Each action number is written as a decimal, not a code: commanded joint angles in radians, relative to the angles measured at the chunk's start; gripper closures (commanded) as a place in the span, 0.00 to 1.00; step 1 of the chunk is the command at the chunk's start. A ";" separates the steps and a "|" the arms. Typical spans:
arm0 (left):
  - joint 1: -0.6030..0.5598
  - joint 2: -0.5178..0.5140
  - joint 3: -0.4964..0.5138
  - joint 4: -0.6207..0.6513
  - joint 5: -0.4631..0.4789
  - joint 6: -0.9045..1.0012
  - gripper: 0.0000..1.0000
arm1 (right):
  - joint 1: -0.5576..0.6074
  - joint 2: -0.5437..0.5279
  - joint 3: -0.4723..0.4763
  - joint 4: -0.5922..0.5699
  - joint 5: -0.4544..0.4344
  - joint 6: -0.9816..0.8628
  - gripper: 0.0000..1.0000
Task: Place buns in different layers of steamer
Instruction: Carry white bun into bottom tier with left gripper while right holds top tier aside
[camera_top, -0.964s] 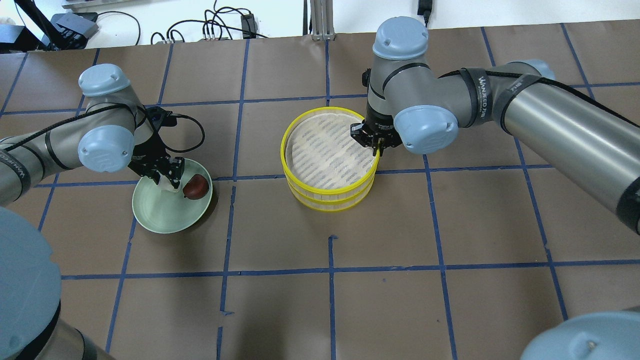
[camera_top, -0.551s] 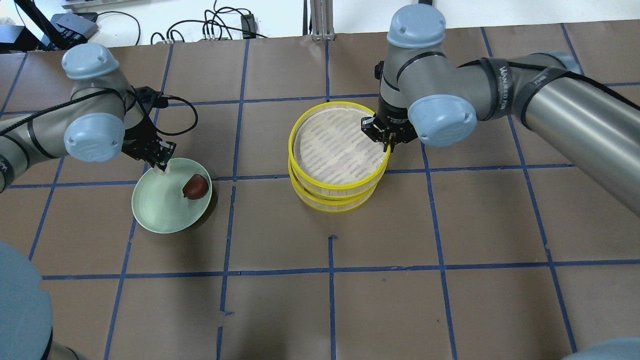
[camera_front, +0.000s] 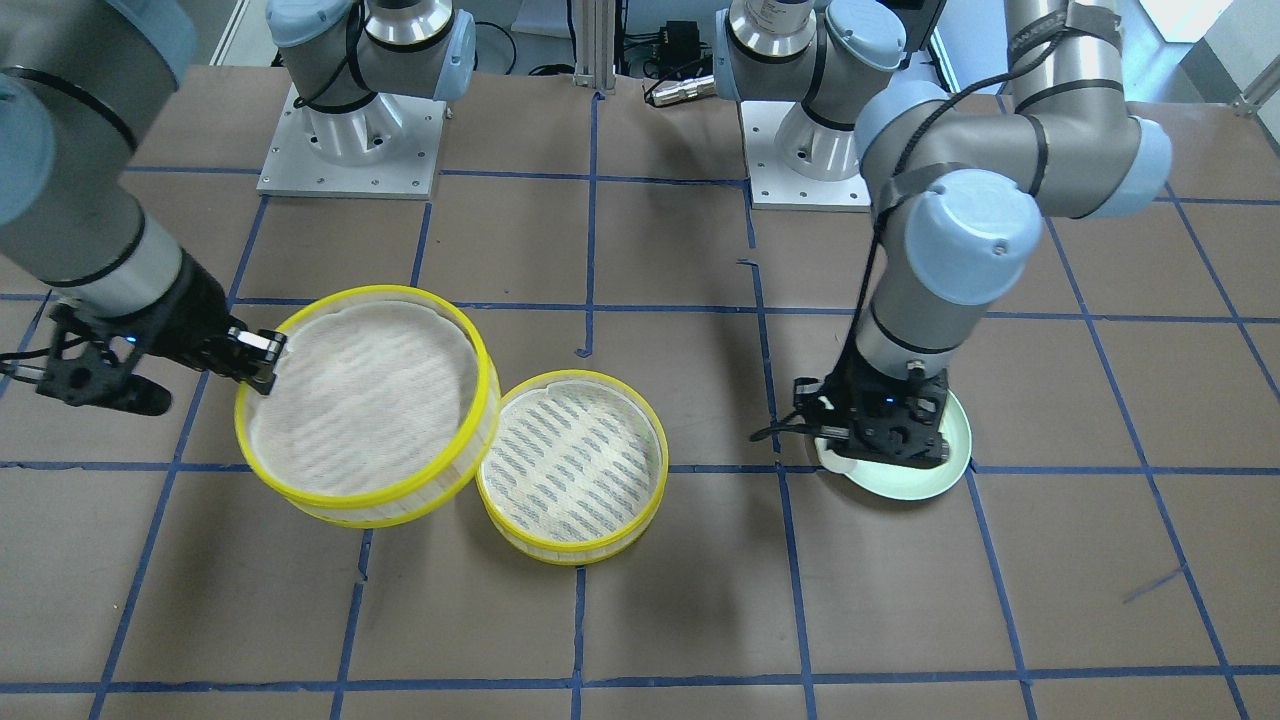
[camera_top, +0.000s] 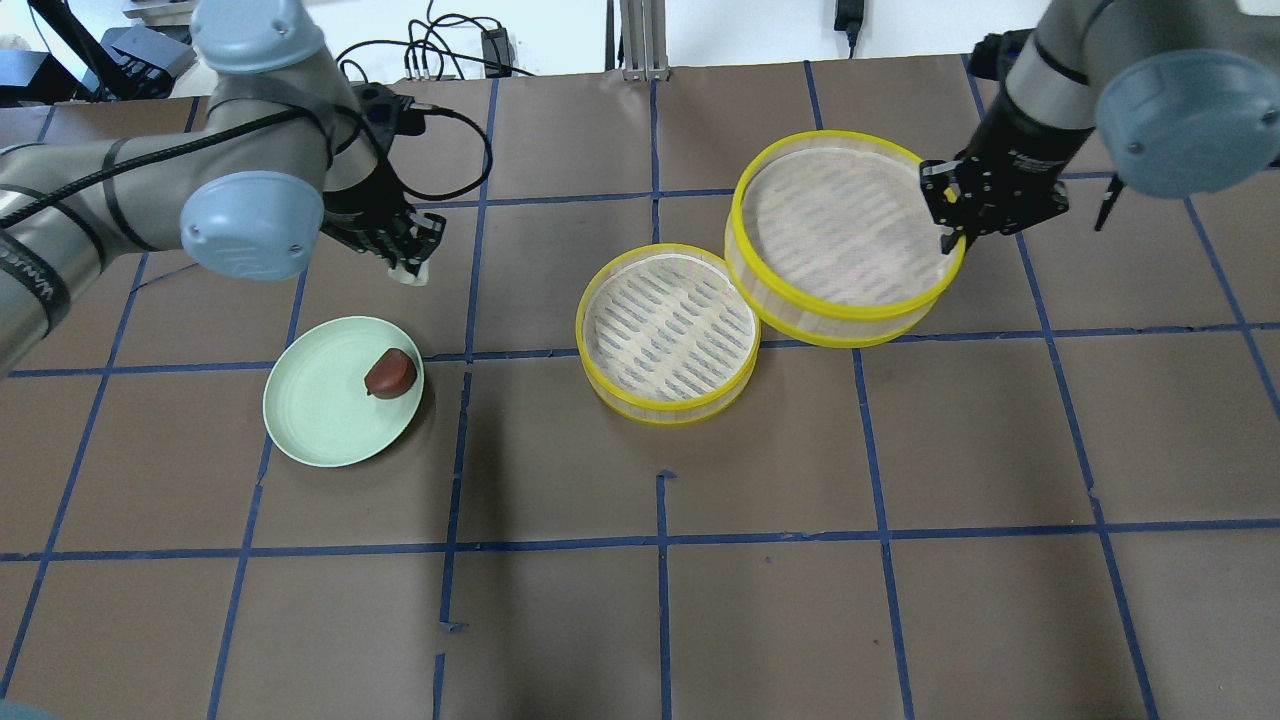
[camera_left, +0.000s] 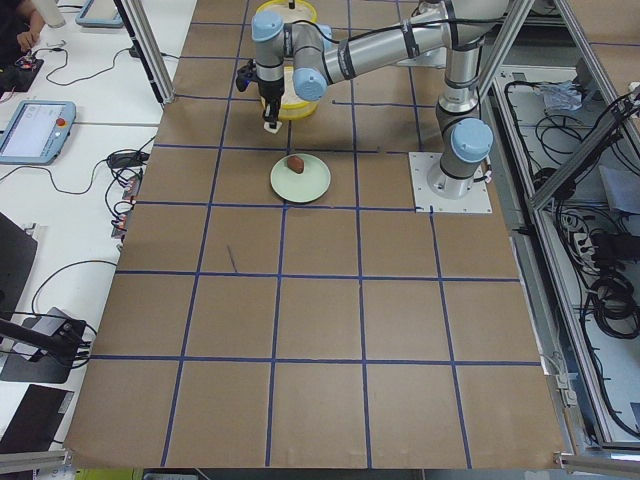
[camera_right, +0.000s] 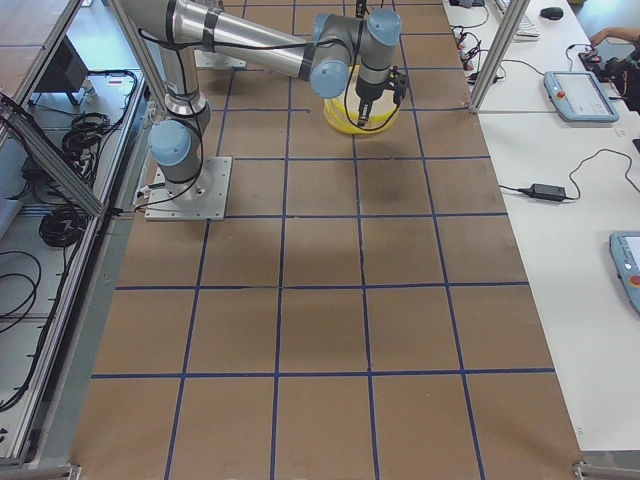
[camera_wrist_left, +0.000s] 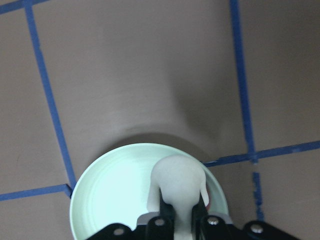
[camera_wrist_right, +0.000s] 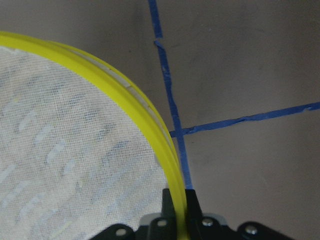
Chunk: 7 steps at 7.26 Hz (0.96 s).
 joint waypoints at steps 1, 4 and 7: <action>-0.152 -0.028 0.002 0.149 -0.173 -0.211 0.97 | -0.111 -0.030 0.001 0.032 -0.081 -0.127 0.96; -0.284 -0.159 0.006 0.386 -0.228 -0.472 0.87 | -0.110 -0.030 0.004 0.043 -0.081 -0.126 0.96; -0.304 -0.180 0.003 0.389 -0.225 -0.573 0.00 | -0.108 -0.030 0.005 0.049 -0.076 -0.117 0.96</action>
